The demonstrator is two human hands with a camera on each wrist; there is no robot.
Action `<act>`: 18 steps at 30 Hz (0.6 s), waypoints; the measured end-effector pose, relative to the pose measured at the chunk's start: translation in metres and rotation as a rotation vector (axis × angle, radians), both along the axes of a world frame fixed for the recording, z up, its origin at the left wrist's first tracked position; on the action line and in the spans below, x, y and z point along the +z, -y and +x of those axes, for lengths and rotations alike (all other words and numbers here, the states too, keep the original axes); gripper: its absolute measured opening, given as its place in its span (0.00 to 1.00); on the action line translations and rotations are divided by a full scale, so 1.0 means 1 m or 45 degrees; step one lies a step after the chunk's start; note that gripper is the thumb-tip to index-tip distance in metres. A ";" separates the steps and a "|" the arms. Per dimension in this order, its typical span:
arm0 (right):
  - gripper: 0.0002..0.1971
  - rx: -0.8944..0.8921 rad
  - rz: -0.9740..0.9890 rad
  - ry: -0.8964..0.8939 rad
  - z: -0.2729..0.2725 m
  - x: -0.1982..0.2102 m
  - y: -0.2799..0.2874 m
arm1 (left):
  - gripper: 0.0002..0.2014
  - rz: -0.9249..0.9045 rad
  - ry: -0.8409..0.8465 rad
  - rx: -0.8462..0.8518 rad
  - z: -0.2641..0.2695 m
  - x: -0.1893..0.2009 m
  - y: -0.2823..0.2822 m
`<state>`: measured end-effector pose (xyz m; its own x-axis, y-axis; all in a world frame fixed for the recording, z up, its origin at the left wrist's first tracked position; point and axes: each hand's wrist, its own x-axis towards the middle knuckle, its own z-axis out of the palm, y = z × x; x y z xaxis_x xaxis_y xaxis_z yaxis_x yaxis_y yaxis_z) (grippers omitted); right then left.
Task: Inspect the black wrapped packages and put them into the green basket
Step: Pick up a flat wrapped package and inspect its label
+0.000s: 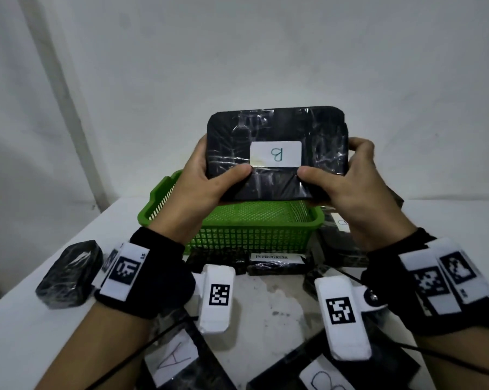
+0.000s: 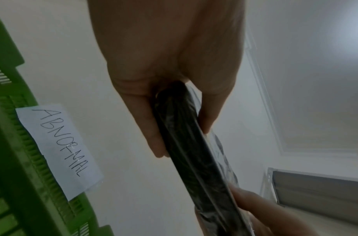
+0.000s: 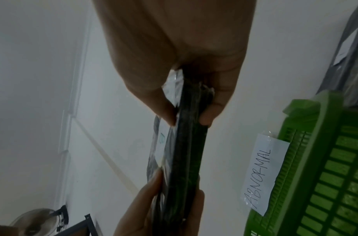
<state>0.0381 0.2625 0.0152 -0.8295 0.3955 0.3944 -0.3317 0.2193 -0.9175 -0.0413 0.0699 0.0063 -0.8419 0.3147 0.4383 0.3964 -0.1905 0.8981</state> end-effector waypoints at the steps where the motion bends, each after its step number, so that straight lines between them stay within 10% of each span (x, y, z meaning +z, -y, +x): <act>1: 0.31 -0.011 0.019 0.005 0.000 0.000 -0.003 | 0.27 -0.004 -0.001 0.012 0.001 -0.001 -0.001; 7: 0.32 0.096 -0.046 0.036 0.005 0.005 -0.019 | 0.19 0.082 0.135 -0.062 0.016 0.009 -0.003; 15: 0.34 0.106 -0.039 0.112 -0.001 -0.004 -0.021 | 0.37 0.070 0.518 -0.720 0.023 0.009 0.004; 18: 0.38 -0.171 0.441 0.169 -0.002 -0.011 -0.012 | 0.33 0.011 0.456 -0.730 0.028 0.008 -0.005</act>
